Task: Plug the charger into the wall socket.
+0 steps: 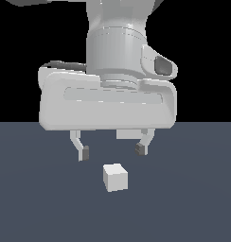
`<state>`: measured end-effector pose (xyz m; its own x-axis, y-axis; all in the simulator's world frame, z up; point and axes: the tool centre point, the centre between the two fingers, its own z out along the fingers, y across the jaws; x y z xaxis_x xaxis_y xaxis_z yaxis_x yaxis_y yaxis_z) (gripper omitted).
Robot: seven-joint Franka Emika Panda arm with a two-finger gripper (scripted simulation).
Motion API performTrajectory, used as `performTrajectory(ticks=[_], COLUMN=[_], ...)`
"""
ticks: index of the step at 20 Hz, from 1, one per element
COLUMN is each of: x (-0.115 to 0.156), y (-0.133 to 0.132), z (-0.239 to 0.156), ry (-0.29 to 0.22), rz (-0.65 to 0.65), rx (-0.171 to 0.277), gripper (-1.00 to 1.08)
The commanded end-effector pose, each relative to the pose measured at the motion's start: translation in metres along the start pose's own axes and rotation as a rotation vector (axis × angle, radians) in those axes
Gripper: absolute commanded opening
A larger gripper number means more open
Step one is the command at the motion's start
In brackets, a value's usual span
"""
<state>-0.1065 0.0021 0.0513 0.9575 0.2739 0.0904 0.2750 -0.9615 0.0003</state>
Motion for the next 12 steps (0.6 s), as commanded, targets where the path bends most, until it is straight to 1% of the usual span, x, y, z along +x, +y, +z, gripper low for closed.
performTrajectory(ticks=[1,7,12], x=[-0.002,-0.004,-0.004], y=[0.000,0.000,0.000], z=[0.010,0.033,0.039], ry=[-0.001,0.000,0.000], rz=[-0.001,-0.001,-0.002], rx=[0.000,0.000,0.000], gripper=[1.00,1.00,1.00])
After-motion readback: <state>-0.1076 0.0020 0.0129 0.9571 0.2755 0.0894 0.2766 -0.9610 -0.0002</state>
